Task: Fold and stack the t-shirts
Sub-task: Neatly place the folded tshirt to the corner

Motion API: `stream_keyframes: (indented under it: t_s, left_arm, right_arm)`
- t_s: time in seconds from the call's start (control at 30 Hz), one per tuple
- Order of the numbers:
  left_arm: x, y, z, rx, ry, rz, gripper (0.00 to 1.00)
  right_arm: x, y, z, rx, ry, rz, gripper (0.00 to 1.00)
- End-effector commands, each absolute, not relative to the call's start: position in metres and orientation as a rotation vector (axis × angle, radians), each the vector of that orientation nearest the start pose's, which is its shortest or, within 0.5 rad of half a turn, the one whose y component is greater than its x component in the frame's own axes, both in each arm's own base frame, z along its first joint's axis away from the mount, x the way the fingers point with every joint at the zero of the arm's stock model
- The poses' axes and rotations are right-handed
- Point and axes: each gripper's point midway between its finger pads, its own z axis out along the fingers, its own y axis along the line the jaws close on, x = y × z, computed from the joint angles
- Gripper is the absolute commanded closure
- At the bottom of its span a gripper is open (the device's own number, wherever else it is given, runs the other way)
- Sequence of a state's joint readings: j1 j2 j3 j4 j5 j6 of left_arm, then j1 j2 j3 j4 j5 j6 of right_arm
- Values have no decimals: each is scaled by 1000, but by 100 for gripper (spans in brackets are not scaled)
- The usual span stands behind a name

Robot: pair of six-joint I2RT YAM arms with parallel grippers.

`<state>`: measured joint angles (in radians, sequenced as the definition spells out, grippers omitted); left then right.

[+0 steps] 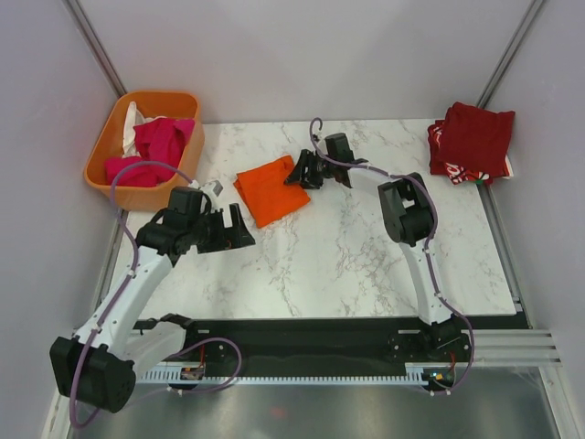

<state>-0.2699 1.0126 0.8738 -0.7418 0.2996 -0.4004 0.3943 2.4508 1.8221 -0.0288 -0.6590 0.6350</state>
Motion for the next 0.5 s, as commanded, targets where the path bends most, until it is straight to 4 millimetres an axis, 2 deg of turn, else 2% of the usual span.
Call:
stream_keyframes:
  t_s: [0.0,0.07,0.1,0.13,0.2,0.23,0.3,0.33,0.37,0.43,0.47]
  left_arm:
    - [227,-139,154,42,2487,-705,0]
    - [228,-141,145,38,2524,-713,0]
    - [228,-142,144,42,2530,-720,0]
    - [227,-142,143,47,2534,-724,0]
    - [228,-141,145,47,2519,-716,0]
    - [228,-140,146,43,2510,-711,0]
    - [228,-140,151,52,2472,-717,0]
    - [228,-141,153,56,2460,-719,0]
    - [228,-140,156,58,2443,-719,0]
    - [228,-140,158,57,2430,-717,0]
    - [228,-139,158,56,2430,-715,0]
  right_arm:
    - [469,347,-18,-68,2536,1241,54]
    - [470,351,-17,-65,2528,1256,72]
    - [469,351,-18,-63,2531,1262,92]
    - [473,352,-15,-69,2519,1265,100]
    - [479,352,-4,-81,2494,1274,100]
    - [486,354,7,-97,2465,1276,100]
    - [493,348,19,-99,2474,1246,100]
    - [507,341,32,-128,2436,1192,100]
    - [508,334,41,-124,2456,1153,100]
    - [524,317,57,-123,2430,1047,100]
    - [525,308,64,-147,2433,993,100]
